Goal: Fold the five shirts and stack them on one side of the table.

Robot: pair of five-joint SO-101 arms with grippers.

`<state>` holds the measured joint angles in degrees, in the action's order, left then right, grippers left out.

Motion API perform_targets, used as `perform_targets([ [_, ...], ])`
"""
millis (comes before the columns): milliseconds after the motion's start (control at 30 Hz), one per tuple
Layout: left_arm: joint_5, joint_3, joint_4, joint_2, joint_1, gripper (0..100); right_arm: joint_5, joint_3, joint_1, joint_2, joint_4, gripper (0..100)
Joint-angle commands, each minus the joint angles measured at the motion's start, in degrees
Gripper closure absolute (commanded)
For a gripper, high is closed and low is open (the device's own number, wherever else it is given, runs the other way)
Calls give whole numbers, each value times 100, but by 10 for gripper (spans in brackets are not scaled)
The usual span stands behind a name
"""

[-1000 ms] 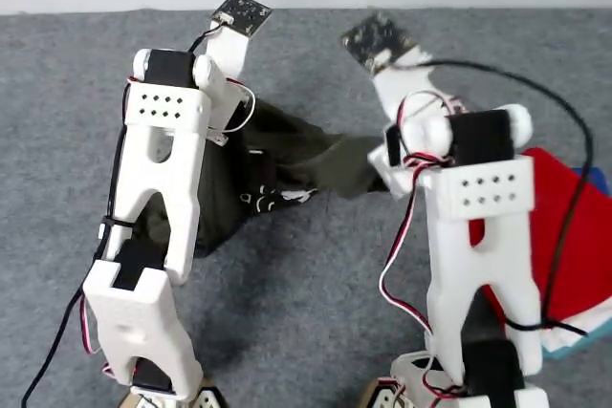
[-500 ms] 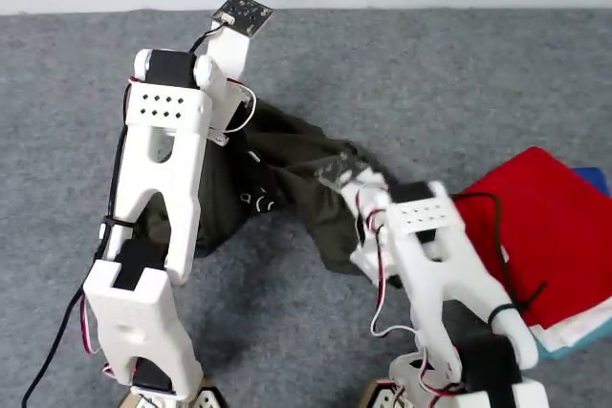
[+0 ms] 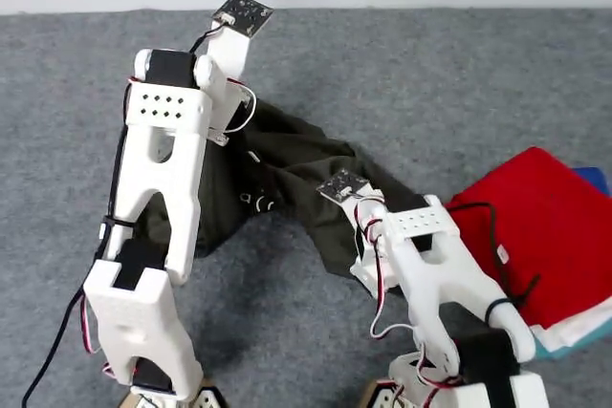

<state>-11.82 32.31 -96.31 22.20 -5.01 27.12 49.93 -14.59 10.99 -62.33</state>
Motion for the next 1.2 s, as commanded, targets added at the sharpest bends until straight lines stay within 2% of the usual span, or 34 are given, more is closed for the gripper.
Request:
perform_targets([
  [0, -53, 22, -44, -264, -70, 988, -26, 220, -57, -4, 541, 794],
  [167, -53, 22, -44, -264, -70, 988, -26, 782, -22, -4, 1464, 812],
  [267, -53, 22, -44, -264, -70, 988, 53, 800, -22, 13, 1490, 898],
  [333, -53, 22, -44, -264, -70, 988, 396, 800, -22, 13, 1516, 985],
  [467, -53, 22, -53, -316, -35, 988, 738, 712, -13, 145, 1481, 993],
  [533, -53, 57, -132, -316, -26, 988, 738, 457, 4, 356, 1253, 988],
  [700, -53, 66, -369, -440, -18, 988, 369, -1073, 75, 1420, -180, 989],
  [900, -53, 40, -369, -1618, -9, 988, 273, -2910, 84, 2879, -998, 989],
  [1100, -26, 22, -422, -2954, 607, 988, 246, -4325, 92, 3829, -1736, 989],
  [1167, -18, -40, -422, -3393, 897, 988, 26, -4782, 92, 3969, -1798, 989],
])
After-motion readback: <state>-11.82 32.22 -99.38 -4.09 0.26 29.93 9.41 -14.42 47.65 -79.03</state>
